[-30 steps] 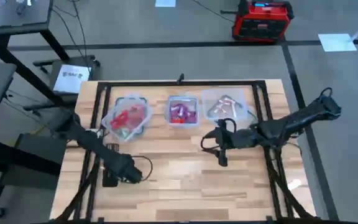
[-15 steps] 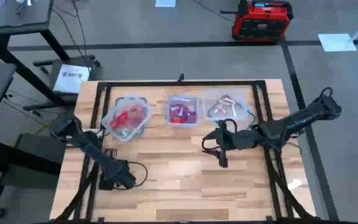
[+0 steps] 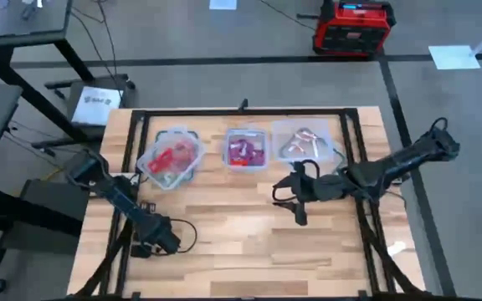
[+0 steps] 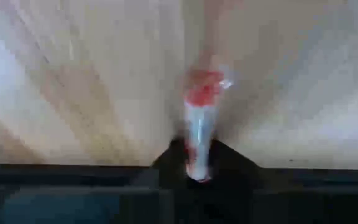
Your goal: Sort candy
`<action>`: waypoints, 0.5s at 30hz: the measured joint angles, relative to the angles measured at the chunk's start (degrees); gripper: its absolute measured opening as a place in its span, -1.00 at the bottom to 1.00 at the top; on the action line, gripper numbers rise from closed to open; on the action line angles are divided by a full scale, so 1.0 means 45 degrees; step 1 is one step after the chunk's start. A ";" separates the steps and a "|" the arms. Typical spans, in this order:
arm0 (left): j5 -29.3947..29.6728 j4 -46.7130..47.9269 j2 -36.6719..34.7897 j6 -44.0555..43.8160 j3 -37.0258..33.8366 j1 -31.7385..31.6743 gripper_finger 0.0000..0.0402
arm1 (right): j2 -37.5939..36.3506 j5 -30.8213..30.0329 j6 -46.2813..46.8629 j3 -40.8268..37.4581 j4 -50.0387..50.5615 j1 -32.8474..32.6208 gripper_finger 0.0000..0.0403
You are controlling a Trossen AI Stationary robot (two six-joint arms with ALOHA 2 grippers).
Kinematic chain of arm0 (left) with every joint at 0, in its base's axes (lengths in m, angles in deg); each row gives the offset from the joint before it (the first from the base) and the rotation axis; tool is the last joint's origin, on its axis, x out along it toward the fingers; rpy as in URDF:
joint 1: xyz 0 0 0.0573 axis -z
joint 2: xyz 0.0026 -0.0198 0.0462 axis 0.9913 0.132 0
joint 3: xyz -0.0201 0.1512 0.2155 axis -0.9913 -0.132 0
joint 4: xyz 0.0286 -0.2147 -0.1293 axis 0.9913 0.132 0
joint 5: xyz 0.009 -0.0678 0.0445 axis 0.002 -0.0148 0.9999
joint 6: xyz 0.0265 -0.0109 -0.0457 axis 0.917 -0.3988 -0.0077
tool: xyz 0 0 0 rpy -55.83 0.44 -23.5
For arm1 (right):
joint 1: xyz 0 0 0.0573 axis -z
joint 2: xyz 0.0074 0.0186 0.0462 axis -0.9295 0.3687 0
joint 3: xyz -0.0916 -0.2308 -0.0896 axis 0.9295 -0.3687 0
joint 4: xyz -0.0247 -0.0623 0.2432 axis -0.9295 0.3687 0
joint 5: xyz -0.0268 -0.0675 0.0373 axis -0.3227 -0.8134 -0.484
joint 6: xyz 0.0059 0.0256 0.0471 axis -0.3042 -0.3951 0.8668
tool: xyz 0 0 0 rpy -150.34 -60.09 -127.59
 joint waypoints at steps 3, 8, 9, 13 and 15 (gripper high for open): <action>0.0168 0.0223 0.0078 -0.0131 0.0415 -0.0151 -0.91 | 0.0000 -0.0004 0.0001 0.0000 0.0040 -0.0073 0.18; 0.1490 0.0104 0.0073 0.0005 0.1824 -0.0444 -0.92 | -0.0029 -0.0004 -0.0029 0.0000 0.0279 -0.0354 0.18; 0.1719 0.0125 0.0081 0.0099 0.2112 -0.0506 -0.92 | -0.0029 0.0000 -0.0029 0.0000 0.0343 -0.0350 0.18; 0.2179 0.0179 0.0078 0.0499 0.3401 -0.0899 -0.92 | -0.0037 -0.0013 -0.0023 0.0000 0.0617 -0.0342 0.18; 0.2659 0.0262 0.0073 0.0852 0.4044 -0.1206 -0.92 | -0.0039 -0.0019 -0.0016 0.0000 0.0839 -0.0340 0.18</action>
